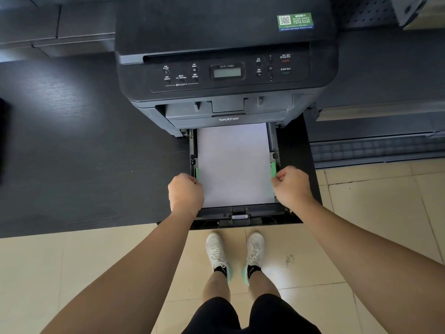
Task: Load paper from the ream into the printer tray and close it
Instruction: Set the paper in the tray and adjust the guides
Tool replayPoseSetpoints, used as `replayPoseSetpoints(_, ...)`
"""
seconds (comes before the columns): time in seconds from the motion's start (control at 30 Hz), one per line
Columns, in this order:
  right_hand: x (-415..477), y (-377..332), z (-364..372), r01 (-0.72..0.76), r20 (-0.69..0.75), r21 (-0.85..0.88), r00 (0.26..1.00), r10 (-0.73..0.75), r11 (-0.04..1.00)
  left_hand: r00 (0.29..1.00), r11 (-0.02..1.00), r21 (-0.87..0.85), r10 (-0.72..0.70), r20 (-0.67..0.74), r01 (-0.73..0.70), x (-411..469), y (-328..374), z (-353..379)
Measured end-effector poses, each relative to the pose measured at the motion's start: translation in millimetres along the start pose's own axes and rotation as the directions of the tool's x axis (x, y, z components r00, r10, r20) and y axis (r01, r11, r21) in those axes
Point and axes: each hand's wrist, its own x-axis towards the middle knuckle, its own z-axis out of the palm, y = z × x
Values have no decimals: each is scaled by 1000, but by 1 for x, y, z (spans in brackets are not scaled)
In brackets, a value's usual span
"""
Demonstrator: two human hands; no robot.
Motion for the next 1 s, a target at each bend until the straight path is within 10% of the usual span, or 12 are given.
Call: replayPoseSetpoints(1.0,-1,0,-3,36,-32,-11,999,-37,999,998,997,47,56,16,-57,0,2,-7)
